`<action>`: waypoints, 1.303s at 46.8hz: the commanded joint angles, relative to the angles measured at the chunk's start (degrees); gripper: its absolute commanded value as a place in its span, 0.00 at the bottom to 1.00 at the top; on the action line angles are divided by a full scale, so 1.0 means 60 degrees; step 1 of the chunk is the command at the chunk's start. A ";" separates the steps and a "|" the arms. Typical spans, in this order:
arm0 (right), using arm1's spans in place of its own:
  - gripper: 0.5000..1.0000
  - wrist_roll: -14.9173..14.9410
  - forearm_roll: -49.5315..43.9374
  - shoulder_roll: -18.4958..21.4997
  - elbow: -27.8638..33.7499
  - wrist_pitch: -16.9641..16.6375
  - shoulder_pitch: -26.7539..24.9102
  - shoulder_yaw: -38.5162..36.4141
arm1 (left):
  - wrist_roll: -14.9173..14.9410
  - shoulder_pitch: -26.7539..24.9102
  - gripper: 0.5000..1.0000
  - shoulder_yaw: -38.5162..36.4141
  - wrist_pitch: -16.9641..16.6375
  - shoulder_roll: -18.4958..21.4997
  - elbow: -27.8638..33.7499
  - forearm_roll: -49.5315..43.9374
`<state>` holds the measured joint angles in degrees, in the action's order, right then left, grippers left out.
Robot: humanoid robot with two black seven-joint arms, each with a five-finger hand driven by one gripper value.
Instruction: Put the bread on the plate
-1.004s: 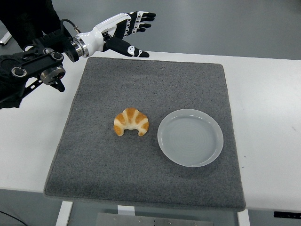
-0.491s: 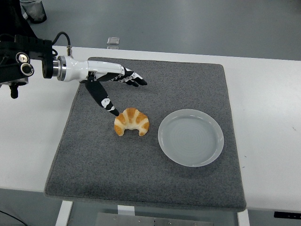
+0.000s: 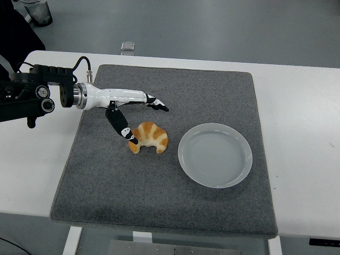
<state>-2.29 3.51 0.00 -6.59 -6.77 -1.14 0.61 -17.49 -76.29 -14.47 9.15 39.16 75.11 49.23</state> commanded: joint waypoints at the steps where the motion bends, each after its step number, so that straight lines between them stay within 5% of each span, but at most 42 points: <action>1: 0.90 0.0001 0.0001 0.0000 0.0000 0.0000 0.0000 0.0000 | 0.0073 0.0059 0.97 -0.0005 -0.0105 -0.0213 -0.0140 -0.0002; 35: 0.90 0.0001 0.0001 0.0000 0.0000 -0.0029 -0.0102 0.0000 | 0.0175 0.0162 0.94 -0.0693 -0.0515 -0.0829 -0.0682 0.0056; 61: 0.90 0.0001 0.0015 0.0000 0.0000 -0.0043 -0.0102 0.0000 | 0.0175 0.0147 0.70 -0.0869 -0.0837 -0.1386 -0.0785 0.0496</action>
<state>-2.28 3.60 0.00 -6.59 -7.04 -1.77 0.62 -16.43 -75.31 -19.68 4.13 30.90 70.46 51.81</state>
